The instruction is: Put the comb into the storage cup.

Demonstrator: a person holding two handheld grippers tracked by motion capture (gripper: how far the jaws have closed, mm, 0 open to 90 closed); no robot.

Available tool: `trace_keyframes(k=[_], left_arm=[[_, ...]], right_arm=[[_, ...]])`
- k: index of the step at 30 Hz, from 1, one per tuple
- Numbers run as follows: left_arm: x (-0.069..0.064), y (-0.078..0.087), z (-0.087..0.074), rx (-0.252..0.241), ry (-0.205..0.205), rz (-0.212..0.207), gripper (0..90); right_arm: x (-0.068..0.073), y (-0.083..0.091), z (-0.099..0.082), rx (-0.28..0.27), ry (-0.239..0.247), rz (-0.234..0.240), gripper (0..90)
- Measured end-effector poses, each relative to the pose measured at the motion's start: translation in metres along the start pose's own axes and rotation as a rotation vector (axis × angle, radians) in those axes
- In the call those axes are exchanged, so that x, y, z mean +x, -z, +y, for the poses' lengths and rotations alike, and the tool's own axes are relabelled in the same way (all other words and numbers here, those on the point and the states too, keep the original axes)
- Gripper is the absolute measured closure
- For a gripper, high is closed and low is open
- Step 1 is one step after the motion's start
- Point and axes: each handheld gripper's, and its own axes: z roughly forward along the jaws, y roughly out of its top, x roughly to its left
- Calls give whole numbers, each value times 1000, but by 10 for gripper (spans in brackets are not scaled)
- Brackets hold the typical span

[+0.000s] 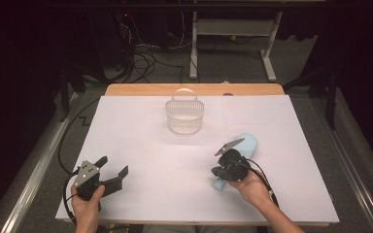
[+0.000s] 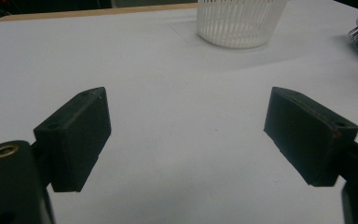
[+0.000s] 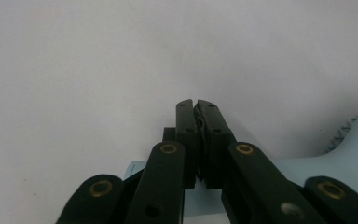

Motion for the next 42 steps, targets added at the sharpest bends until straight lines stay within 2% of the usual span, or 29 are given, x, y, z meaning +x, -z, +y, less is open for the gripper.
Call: trace_keyframes(k=[8, 26, 42], left_arm=[[0, 0, 0, -1, 0, 0, 154], [0, 1, 1, -2, -1, -4, 154], [-1, 0, 0, -1, -1, -3, 154]], right_arm=[[1, -3, -1, 36, 2, -5, 896], [3, 1, -10, 41, 16, -2, 900], [-2, 10, -22, 49, -2, -9, 900]])
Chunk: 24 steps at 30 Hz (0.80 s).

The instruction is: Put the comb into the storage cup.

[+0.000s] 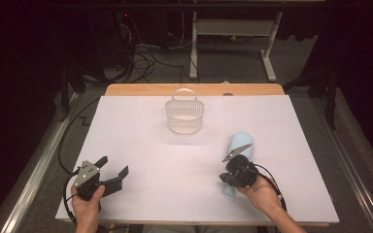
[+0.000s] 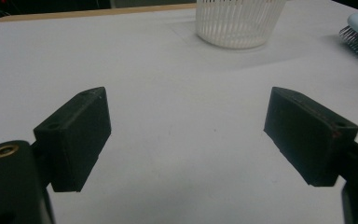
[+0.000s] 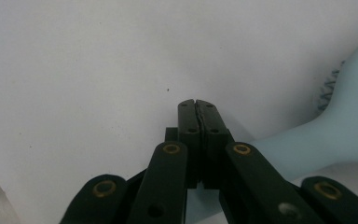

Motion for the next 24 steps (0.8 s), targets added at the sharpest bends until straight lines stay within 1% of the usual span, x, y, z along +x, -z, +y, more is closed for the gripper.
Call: trace_keyframes(k=[1, 3, 4, 10, 11, 12, 13, 14, 15, 16, 19, 20, 21, 22, 24], left_arm=[[0, 0, 0, 0, 0, 0, 154], [0, 0, 0, 0, 0, 0, 154], [0, 0, 0, 0, 0, 0, 154], [0, -1, 0, 2, -1, -2, 154], [0, -1, 0, 1, 1, -2, 154], [0, -1, 0, 1, 2, -1, 154], [0, -1, 0, 1, 2, -1, 154], [0, -1, 0, 1, 2, -1, 154], [0, -1, 0, 0, 2, 0, 154], [0, -1, 0, 0, 3, 0, 154], [0, -1, 0, 1, 2, -1, 154], [0, -1, 0, 1, 2, -2, 154], [0, -1, 0, 1, 3, -2, 154], [0, -1, 0, 2, 2, -2, 154], [0, -1, 0, 2, 2, -2, 154]], right_arm=[[0, 0, -1, 1, -7, -1, 900], [-1, 2, -2, 1, -3, -3, 900], [-1, 2, -3, 2, -10, -3, 900], [-3, 5, -8, 9, -18, -10, 900], [-4, 5, -9, 7, -9, -12, 900], [-4, 6, -9, 13, -20, -15, 900], [-5, 6, -10, 9, -13, -14, 900], [-5, 7, -11, 13, -26, -15, 900], [-7, 7, -12, 11, -17, -17, 900], [-6, 7, -13, 11, -27, -19, 900], [-10, 9, -15, 13, -17, -25, 900], [-9, 10, -16, 15, -36, -27, 900], [-11, 10, -17, 10, -22, -28, 900], [-11, 11, -17, 13, -33, -30, 900], [-13, 11, -19, 11, -29, -31, 900]])
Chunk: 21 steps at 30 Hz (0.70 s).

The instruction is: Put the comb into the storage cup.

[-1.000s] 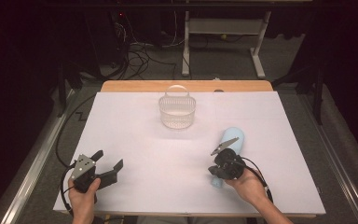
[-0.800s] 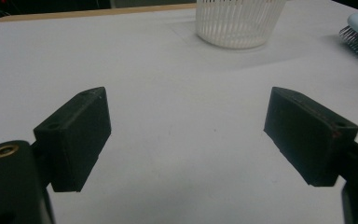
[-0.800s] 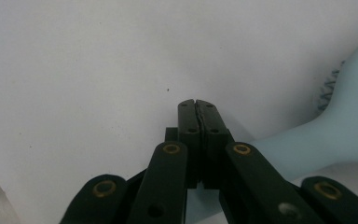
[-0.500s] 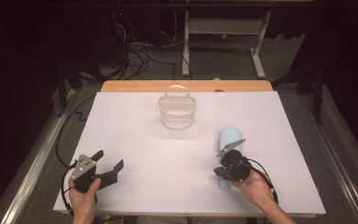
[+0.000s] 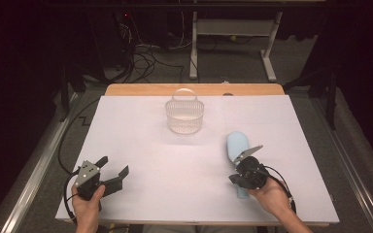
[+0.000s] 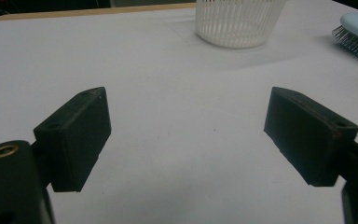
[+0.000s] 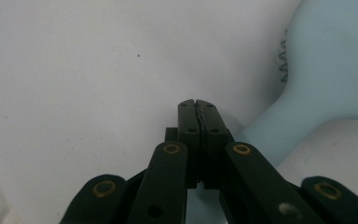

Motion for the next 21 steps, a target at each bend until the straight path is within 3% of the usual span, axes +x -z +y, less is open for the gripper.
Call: trace_keyframes(k=[6, 7, 15, 16, 21], left_arm=[[0, 0, 0, 0, 1, 2, 154], [0, 0, 0, 0, 1, 1, 154], [0, 0, 0, -1, -3, 0, 154], [0, 0, 0, -1, -3, 0, 154], [0, 1, 0, -2, -2, 2, 154]], right_arm=[[-4, 3, -5, 11, -36, -13, 900], [-7, 3, -6, 5, -18, -15, 900], [-14, 7, -11, 0, -39, -33, 900], [-13, 8, -12, 9, -61, -36, 900], [-18, 9, -14, -4, -51, -40, 900]])
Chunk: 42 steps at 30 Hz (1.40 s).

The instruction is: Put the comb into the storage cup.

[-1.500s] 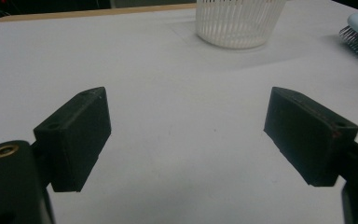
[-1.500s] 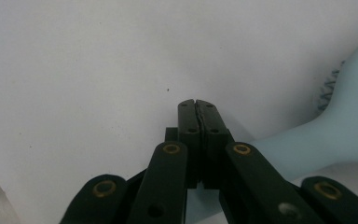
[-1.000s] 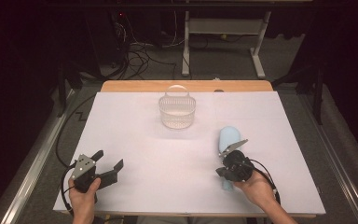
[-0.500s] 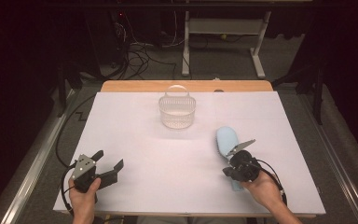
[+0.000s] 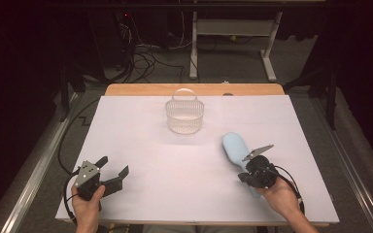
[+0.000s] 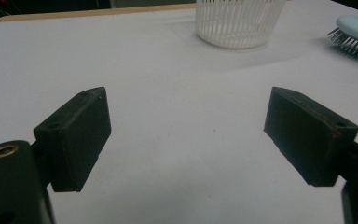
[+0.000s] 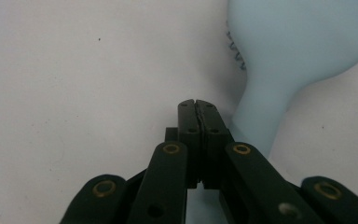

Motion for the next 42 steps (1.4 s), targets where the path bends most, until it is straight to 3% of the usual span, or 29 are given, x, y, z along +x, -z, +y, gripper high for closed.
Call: trace_keyframes(k=[31, 36, 42], left_arm=[[-1, 0, 0, -5, -8, -8, 154], [-1, -1, 0, -4, -8, -9, 154], [-2, 0, 0, -4, -9, -5, 154]], right_arm=[[-10, 5, -5, -5, -25, -43, 884], [-11, 8, -8, -53, -43, -17, 810], [-10, 17, -6, -97, -38, -26, 750]])
